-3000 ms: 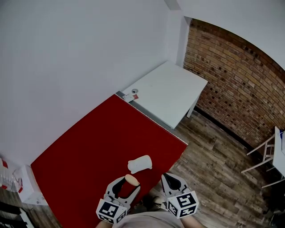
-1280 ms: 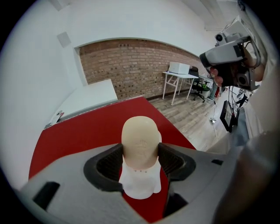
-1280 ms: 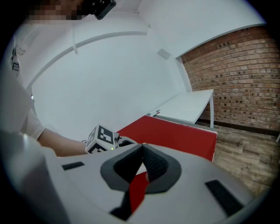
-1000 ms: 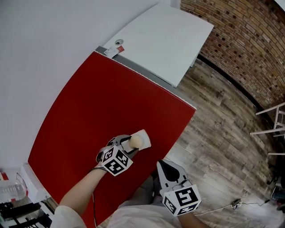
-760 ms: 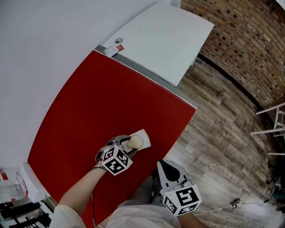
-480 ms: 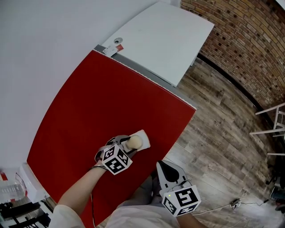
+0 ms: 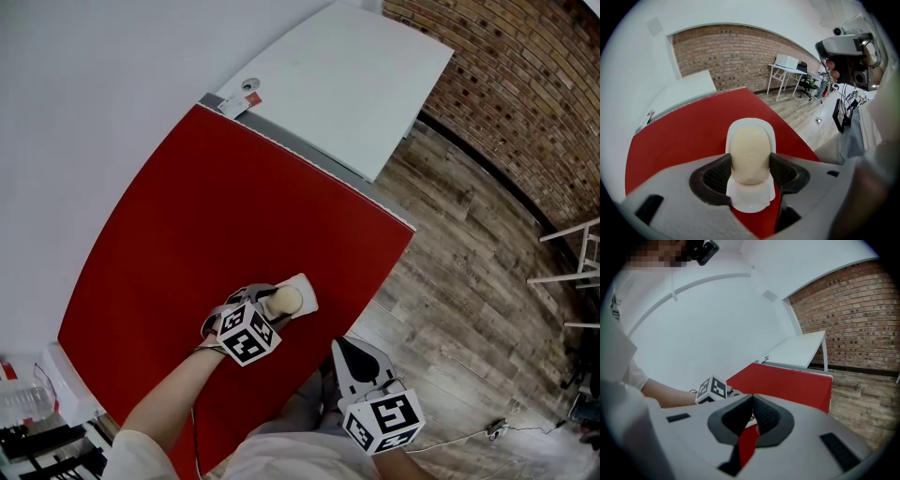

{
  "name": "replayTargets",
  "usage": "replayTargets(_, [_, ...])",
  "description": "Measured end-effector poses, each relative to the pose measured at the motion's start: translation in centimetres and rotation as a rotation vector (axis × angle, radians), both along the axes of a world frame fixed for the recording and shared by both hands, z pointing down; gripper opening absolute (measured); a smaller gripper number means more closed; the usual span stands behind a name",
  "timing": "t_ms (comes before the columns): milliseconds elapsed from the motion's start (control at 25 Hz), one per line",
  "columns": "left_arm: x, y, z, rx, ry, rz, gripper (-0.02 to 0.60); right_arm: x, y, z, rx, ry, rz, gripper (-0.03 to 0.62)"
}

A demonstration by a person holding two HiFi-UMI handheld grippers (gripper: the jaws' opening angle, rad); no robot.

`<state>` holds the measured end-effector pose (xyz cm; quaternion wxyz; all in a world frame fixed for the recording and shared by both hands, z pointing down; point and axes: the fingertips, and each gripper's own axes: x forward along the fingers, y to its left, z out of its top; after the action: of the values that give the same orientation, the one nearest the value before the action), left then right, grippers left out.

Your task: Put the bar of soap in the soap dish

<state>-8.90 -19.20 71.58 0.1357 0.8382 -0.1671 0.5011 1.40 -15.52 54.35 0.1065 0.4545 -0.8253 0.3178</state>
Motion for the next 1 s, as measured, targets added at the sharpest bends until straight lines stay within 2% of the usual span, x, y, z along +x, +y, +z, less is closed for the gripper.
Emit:
replayTargets(440, [-0.3,0.6,0.2,-0.014,0.0,0.044,0.279,-0.1,0.0,0.2,-0.004,-0.005,0.001,0.006])
replayTargets(640, [-0.4,0.9,0.1,-0.017,0.009,0.028,0.279,-0.1,-0.1,0.2,0.001,-0.004,-0.006,0.006])
replayTargets(1000, [-0.5,-0.1,-3.1,0.058,0.054,-0.026,0.278,0.4,-0.4,-0.8,0.022,0.035,-0.032,0.006])
